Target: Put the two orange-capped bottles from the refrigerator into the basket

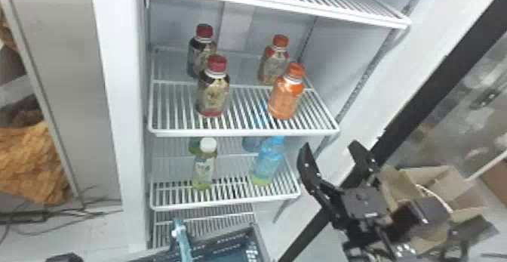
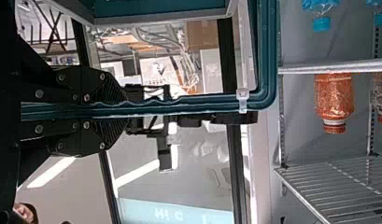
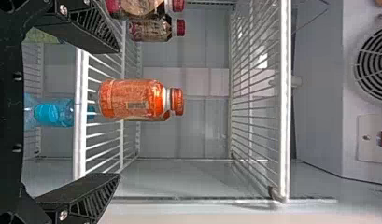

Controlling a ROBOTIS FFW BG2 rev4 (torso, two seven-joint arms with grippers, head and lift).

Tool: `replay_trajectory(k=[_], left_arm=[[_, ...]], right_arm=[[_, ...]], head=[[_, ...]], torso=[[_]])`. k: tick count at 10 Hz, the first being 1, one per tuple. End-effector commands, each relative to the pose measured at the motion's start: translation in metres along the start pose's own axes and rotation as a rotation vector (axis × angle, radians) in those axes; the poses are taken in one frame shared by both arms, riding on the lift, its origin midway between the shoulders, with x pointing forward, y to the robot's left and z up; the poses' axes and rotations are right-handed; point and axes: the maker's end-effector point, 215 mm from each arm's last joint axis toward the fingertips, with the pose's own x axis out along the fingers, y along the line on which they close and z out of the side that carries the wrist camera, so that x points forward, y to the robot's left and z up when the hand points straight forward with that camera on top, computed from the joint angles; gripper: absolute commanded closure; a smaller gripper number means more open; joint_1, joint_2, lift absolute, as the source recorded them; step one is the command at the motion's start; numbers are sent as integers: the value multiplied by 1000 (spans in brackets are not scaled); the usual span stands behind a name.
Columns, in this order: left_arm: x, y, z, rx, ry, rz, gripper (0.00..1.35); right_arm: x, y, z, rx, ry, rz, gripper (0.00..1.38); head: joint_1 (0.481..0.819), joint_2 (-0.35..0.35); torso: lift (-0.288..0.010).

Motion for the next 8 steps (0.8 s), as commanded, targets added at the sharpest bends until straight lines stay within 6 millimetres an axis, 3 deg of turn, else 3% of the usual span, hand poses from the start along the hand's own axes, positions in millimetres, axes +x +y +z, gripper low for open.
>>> replay_trajectory(k=[1,8], left_arm=[[-1,0,1,0,-6,1,1207],[-1,1,-1,-5,-7,1,1207]], right_arm=[[16,-3,-10,-2,4,3,110],[82,2,-21,0,-38,28,111]], head=[[695,-350],[695,-350]], torso=[[-40],[-40]])
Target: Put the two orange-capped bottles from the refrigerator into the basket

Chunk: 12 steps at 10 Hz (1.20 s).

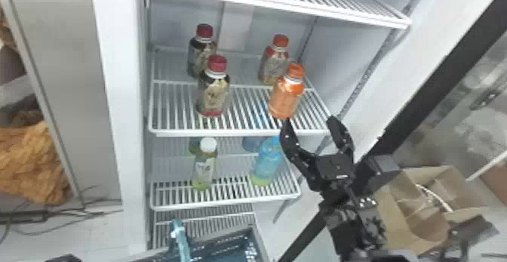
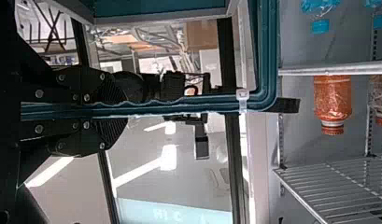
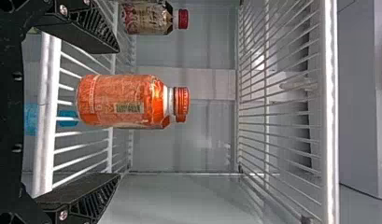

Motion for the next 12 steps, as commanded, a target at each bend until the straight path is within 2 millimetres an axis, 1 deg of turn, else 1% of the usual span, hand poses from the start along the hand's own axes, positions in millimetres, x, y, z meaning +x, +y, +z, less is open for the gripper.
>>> replay_trajectory(k=[1,3,4,5,6,8,9,10,11,12], left_arm=[[0,0,0,1,-2,0,1208],[1,0,-1,0,4,-2,1207],[1,0,0,1,2,-1,1207],[1,0,1,2,0,-1,1207],[1,0,0,1,2,-1,1207],[1,0,0,3,5,-1,1207],[1,0,0,3,5,-1,1207],[1,0,1,7,4,0,1207],[1,0,1,5,6,0,1207],[0,0,1,5,2,2,1207]], right_arm=[[15,0,1,-1,-21,1,110],[37,3,3,2,-50,9,110],[46,3,7,0,-67,9,110],[52,0,7,-6,-71,6,110],[60,-1,4,-11,-73,4,110],[79,2,-2,-18,-75,16,111],[87,4,1,-18,-85,22,116],[94,11,8,-21,-100,37,162],[95,13,8,-19,-100,39,380],[92,13,9,-21,-102,36,797]], head=[[695,-350],[695,-350],[695,-350],[695,-350],[695,-350],[695,-350],[695,-350],[695,-350],[695,-350],[695,-350]], torso=[[-40],[-40],[-40],[-40],[-40],[-40],[-40],[-40],[-40],[-40]])
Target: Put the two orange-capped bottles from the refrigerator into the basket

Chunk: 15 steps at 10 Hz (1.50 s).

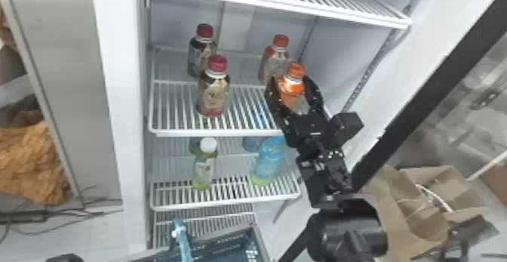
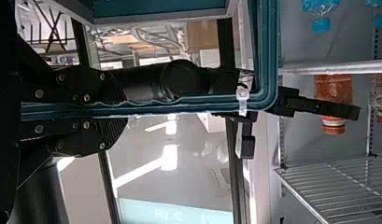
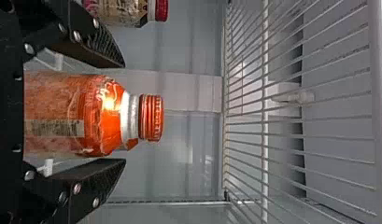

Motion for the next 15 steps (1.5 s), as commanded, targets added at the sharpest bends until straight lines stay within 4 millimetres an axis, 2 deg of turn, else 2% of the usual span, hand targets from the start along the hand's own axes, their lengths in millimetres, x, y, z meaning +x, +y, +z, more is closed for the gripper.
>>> replay_trajectory(k=[1,3,6,7,8,9,12,13,15], left_arm=[[0,0,0,-1,-1,-1,1207],[0,0,-1,-5,0,-2,1207],[0,0,0,1,2,0,1207],[0,0,2,5,1,0,1207],[0,0,2,6,-1,1,1207],[0,0,2,6,-1,1,1207],[1,-1,2,9,3,0,1207],[1,-1,2,9,3,0,1207],[1,-1,2,9,4,0,1207]], right_arm=[[-7,1,2,-3,1,-7,829],[-10,-1,4,-9,-1,-13,837],[-28,2,54,-5,-82,-9,837],[-40,7,75,38,-111,2,837],[-57,21,87,80,-91,33,837],[-73,35,87,114,-41,63,837],[-130,95,87,244,159,192,837],[-155,119,77,294,279,252,837],[-195,140,46,307,505,354,837]], head=[[695,-350],[695,-350],[695,-350],[695,-350],[695,-350],[695,-350],[695,-350],[695,-350],[695,-350]], torso=[[-40],[-40],[-40],[-40],[-40],[-40],[-40],[-40],[-40]])
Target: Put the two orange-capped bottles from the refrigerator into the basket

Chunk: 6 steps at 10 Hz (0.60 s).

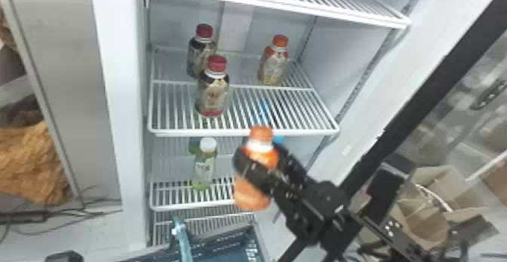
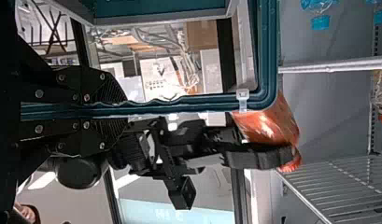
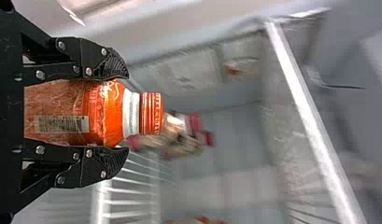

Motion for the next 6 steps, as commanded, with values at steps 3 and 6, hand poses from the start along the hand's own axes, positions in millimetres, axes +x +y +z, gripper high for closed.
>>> replay_trajectory(k=[3,6], left_arm=[[0,1,-1,0,3,2,1207],[1,1,-2,-2,6,0,1207]], right_arm=[[-52,23,-62,27,373,22,837],[-70,51,-114,137,573,113,837]], head=[[695,-350],[695,-350]], torso=[[-40],[-40]])
